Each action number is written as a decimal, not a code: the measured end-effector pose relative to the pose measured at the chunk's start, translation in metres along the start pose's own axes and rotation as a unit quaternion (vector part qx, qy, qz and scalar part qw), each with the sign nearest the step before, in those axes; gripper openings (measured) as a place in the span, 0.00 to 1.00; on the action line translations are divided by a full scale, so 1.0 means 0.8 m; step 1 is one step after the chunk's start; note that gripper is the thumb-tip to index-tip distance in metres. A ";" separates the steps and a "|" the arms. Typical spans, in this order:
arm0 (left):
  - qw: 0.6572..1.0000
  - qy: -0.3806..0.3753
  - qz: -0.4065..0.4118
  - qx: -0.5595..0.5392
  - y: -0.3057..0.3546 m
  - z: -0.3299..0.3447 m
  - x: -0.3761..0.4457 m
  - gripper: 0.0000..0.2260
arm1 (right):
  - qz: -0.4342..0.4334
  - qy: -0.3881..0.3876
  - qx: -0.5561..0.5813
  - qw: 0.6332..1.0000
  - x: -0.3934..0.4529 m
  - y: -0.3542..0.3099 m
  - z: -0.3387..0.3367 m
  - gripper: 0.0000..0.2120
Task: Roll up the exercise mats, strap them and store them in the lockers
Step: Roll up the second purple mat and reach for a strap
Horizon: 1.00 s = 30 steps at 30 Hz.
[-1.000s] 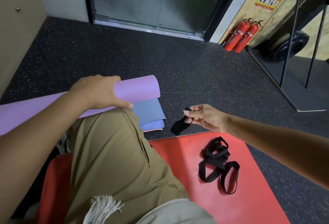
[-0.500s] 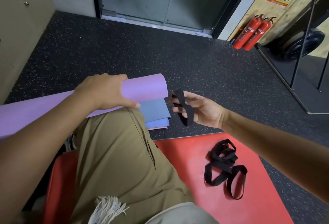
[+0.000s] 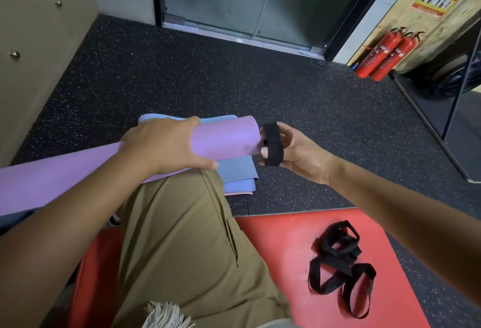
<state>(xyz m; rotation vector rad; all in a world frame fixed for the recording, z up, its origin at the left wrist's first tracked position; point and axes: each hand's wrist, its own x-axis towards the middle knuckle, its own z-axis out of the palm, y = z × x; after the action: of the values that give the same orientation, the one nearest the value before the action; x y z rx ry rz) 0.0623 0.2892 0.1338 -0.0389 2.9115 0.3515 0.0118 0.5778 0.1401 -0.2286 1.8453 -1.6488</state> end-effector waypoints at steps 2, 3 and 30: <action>1.000 0.007 0.000 -0.011 0.000 0.000 0.000 0.41 | -0.010 0.016 -0.067 0.998 0.004 -0.014 0.005 0.32; 1.000 0.009 0.005 -0.015 -0.001 -0.001 -0.001 0.41 | -0.021 0.027 -0.101 0.994 0.006 -0.019 0.007 0.35; 0.821 0.182 0.079 -0.535 -0.018 -0.040 -0.072 0.35 | -0.209 -0.179 -0.462 0.843 0.007 -0.281 0.137 0.37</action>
<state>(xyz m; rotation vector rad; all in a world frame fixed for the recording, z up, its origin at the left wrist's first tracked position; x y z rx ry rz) 0.1126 0.2680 0.1730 -0.0335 2.5953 2.1379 0.0052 0.4403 0.3486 -1.3281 2.2246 -0.7062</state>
